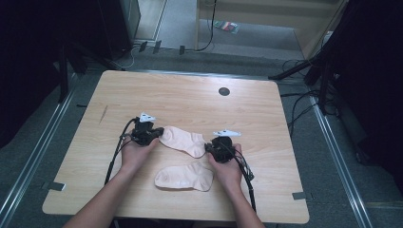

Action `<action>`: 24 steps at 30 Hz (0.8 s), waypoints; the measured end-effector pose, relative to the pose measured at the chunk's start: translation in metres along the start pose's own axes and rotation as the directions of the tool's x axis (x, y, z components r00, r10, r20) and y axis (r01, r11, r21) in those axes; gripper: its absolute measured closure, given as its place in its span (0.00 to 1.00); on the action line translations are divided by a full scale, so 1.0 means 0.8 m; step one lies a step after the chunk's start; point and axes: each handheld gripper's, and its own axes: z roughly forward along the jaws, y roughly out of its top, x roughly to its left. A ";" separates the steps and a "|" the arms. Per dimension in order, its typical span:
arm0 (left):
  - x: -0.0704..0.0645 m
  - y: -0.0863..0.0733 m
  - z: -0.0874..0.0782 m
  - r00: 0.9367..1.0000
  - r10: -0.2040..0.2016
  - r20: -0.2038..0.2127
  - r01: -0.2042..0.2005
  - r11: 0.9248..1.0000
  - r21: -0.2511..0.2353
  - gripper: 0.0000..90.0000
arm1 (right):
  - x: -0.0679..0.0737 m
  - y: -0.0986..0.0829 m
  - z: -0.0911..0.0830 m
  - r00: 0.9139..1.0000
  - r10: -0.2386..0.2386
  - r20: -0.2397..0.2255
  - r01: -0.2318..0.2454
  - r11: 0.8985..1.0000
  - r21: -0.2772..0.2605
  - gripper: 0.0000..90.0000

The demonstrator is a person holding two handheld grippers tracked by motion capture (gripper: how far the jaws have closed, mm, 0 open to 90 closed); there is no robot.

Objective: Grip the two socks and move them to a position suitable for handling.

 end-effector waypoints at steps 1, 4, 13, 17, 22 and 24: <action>-0.002 0.000 -0.004 1.000 0.005 0.003 -0.005 1.000 -0.006 1.00 | 0.000 0.000 -0.001 1.000 -0.009 0.004 0.009 1.000 -0.006 0.98; -0.004 0.001 -0.018 1.000 -0.003 0.004 0.004 0.999 -0.041 1.00 | 0.001 0.002 -0.007 1.000 -0.024 0.007 0.024 0.999 -0.028 0.99; -0.013 -0.007 -0.061 0.999 -0.020 0.027 0.023 0.992 -0.128 1.00 | -0.001 0.008 -0.037 0.999 -0.035 -0.027 0.033 0.996 -0.079 0.99; -0.021 -0.014 -0.076 0.999 -0.011 0.031 0.015 0.989 -0.148 1.00 | 0.003 0.007 -0.050 0.998 -0.054 -0.031 0.051 0.994 -0.094 0.99; -0.031 -0.026 -0.095 0.999 -0.011 0.031 0.016 0.985 -0.174 1.00 | 0.008 0.003 -0.064 0.997 -0.063 -0.050 0.057 0.993 -0.108 0.99; -0.034 -0.031 -0.102 0.999 -0.008 0.033 0.013 0.983 -0.182 1.00 | 0.010 0.000 -0.068 0.996 -0.064 -0.060 0.057 0.992 -0.109 0.99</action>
